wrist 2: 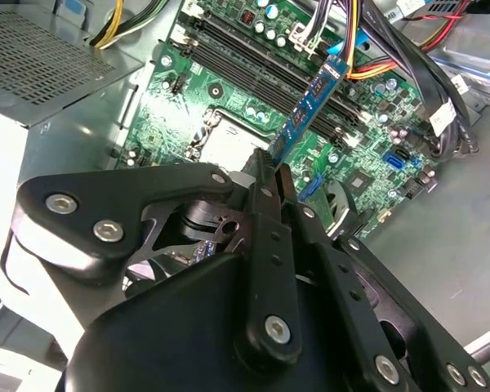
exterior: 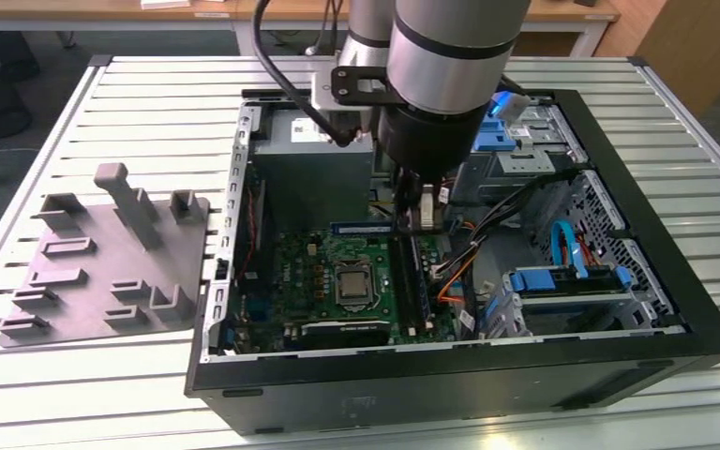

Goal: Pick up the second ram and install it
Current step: 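Pick up the second ram and move it above second insertion slot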

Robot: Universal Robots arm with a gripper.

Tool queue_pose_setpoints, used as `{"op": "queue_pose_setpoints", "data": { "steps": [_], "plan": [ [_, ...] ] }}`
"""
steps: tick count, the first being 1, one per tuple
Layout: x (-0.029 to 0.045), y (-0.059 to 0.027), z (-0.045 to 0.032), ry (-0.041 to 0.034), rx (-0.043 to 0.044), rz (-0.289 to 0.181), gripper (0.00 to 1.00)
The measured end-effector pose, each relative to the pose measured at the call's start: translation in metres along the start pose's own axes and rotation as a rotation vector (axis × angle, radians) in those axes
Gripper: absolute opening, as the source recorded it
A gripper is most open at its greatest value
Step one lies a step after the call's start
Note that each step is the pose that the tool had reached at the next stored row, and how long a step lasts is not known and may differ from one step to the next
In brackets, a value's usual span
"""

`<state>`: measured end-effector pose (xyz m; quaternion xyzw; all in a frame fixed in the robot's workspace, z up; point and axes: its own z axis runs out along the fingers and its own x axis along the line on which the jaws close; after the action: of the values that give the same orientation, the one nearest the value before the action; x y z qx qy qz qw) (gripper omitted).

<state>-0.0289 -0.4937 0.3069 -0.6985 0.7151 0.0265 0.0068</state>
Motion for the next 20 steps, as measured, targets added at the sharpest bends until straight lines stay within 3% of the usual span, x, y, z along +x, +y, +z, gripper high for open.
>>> {"op": "queue_pose_setpoints", "data": {
  "steps": [13,20],
  "plan": [
    [0.0004,-0.0003,0.0093,0.0,0.0,0.0,0.14],
    [0.0005,-0.0003,0.0107,-0.0001,0.0,0.0,0.14]
  ]
}}
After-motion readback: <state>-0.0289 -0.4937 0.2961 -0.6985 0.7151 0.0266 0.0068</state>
